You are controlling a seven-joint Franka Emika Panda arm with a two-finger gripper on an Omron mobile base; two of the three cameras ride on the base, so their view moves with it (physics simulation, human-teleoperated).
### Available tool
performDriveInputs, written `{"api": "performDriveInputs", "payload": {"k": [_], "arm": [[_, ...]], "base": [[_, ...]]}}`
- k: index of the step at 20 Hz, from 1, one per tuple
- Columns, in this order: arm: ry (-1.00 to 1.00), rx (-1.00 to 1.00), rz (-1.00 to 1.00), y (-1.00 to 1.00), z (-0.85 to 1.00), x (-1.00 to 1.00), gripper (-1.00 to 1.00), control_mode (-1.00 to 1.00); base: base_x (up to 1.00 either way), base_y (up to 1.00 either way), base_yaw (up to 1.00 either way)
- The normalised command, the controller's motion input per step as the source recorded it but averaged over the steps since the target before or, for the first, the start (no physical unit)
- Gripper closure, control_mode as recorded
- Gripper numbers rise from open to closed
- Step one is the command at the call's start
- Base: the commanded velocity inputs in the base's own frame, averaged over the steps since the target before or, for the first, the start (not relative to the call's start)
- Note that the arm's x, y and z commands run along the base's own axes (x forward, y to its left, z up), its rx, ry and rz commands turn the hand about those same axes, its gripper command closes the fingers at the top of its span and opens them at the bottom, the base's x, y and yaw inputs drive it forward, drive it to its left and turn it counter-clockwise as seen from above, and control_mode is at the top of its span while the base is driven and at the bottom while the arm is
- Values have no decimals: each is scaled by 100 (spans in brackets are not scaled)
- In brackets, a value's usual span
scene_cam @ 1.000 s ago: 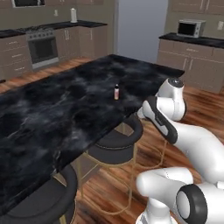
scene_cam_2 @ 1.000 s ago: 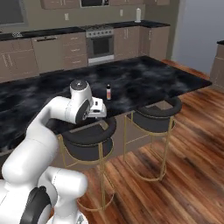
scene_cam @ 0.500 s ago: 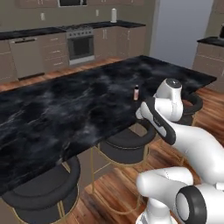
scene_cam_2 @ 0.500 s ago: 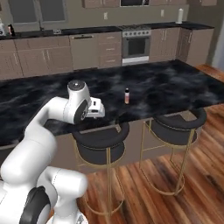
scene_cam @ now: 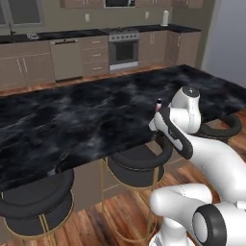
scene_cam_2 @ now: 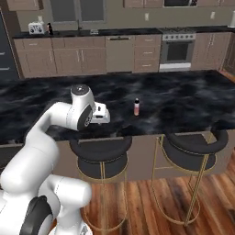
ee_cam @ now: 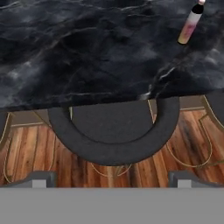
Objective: Place the large bottle from the dining counter next to the other large bottle outside the sink, and place the small bottle from the dining counter next to the other small bottle inside the sink.
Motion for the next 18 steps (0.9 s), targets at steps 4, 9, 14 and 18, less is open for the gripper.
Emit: {"api": "performDriveInputs", "payload": {"k": [4, 9, 14, 18], "arm": [[0, 0, 0, 0, 0, 0, -100, 100], [0, 0, 0, 0, 0, 0, -100, 100], [0, 0, 0, 0, 0, 0, -100, 100], [0, 0, 0, 0, 0, 0, -100, 100]], "base": [[0, -69, 36], [-6, -73, 33], [-22, -77, 29], [-30, -75, 24]]}}
